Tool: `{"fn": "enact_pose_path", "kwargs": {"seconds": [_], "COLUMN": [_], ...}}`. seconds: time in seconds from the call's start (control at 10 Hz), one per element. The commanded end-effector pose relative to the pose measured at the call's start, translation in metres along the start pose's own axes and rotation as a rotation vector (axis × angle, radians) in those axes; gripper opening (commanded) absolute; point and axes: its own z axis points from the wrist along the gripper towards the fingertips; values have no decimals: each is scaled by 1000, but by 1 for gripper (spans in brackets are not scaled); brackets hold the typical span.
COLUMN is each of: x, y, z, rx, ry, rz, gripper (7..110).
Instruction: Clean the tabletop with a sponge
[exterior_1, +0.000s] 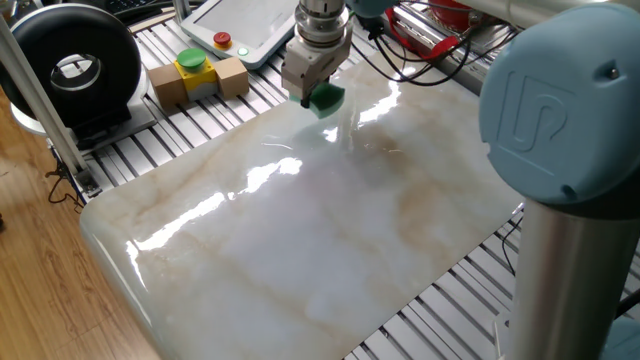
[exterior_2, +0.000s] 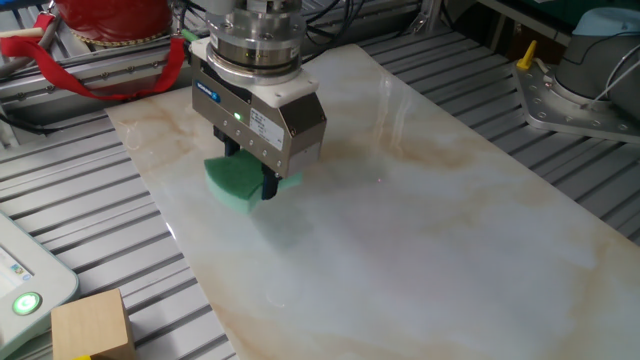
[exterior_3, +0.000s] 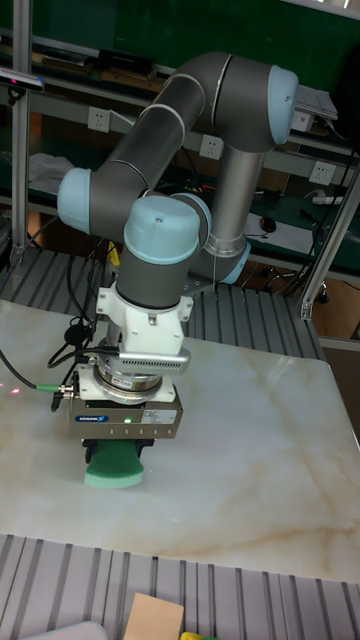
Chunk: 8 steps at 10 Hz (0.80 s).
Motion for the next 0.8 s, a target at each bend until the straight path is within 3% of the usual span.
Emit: {"fn": "enact_pose_path", "kwargs": {"seconds": [0.0,0.1,0.4,0.7], "x": [2,3,5,11], "y": [-1,-7,-10,-20], "z": [0,3,9,7], "rx": [-8,1,-31,-13], "ry": [3,-6,-37,-15], "rz": [0,10,47,61], "gripper": [7,7,7,7]}}
